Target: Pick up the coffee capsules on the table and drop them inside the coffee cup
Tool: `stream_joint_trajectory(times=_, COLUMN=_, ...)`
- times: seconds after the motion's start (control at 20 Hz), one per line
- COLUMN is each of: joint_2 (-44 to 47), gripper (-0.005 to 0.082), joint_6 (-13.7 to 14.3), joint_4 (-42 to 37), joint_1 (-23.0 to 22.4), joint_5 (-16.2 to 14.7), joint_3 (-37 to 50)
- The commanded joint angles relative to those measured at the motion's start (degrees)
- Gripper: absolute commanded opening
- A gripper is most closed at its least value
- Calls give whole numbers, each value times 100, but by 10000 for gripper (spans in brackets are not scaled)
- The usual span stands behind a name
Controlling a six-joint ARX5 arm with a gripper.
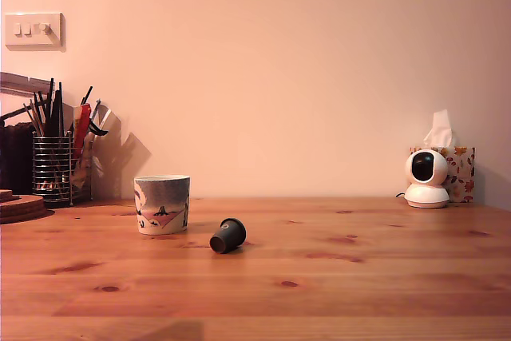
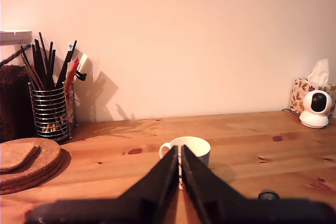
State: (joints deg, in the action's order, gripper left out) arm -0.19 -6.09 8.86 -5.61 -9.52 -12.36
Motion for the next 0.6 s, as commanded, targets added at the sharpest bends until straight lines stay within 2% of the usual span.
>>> stream_joint_trajectory(times=0.0, joint_2=-52, gripper=-19, joint_6=304, joint_4=903, joint_1=9, joint_5=-221, joint_3=120)
stream_joint_trajectory(times=0.3, joint_2=-52, gripper=-19, joint_6=304, joint_4=879, joint_1=9, joint_5=-219, joint_3=120)
stream_joint_trajectory(times=0.55, joint_2=-52, gripper=-19, joint_6=304, joint_4=330, joint_1=9, joint_5=-221, joint_3=118)
